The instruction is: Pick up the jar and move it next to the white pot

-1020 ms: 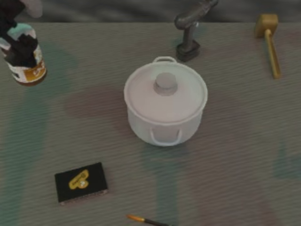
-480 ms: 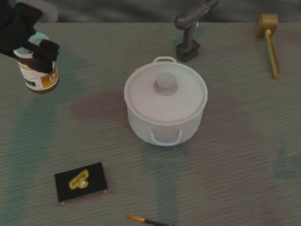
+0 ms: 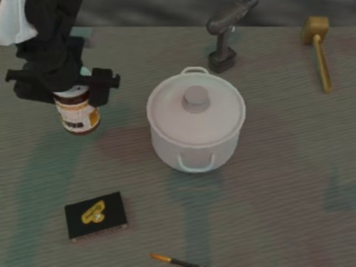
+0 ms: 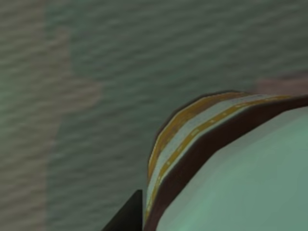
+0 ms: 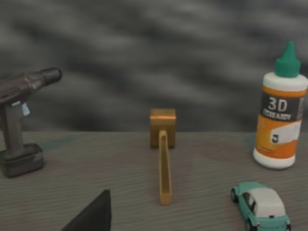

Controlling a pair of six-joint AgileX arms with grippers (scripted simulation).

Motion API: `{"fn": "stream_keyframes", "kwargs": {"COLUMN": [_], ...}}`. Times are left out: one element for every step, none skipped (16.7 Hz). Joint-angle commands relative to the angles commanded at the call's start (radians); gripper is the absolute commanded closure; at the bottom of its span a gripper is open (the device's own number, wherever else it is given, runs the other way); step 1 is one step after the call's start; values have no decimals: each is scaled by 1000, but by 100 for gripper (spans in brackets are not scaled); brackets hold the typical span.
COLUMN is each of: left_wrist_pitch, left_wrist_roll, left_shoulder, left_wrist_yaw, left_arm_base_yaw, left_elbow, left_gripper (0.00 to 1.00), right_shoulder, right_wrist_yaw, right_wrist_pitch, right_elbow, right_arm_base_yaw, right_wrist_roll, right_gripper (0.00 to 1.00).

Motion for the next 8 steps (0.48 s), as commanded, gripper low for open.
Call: {"fn": "stream_keyframes", "kwargs": {"left_wrist_pitch": [22,41,57,69,77,79,79,79], "left_wrist_roll": [-57,-105,-141,-168,-184,-188,-188,-188], "left_shoulder": [-12,-23,-32,-39,-43,-44,-44,-44], "left_wrist_yaw": [-17,-33,-45,-55,-60,-62,-62,-62], "left_arm_base_yaw": [-19,-36,-49,-60,-66,-68,-68,-68], "left_elbow": [-28,-52,-71,-86,-95,-98,-98,-98], "left_gripper": [100,100,100,100,100,100,100,100], "right_shoulder": [0,0,0,0,0,0,0,0], "right_wrist_yaw": [0,0,0,0,0,0,0,0], "right_wrist_pitch": [0,0,0,0,0,0,0,0], "right_elbow": [0,0,0,0,0,0,0,0], "right_arm_base_yaw": [0,0,0,0,0,0,0,0], "right_wrist_roll": [0,0,0,0,0,0,0,0], "right_gripper": [0,0,0,0,0,0,0,0]}}
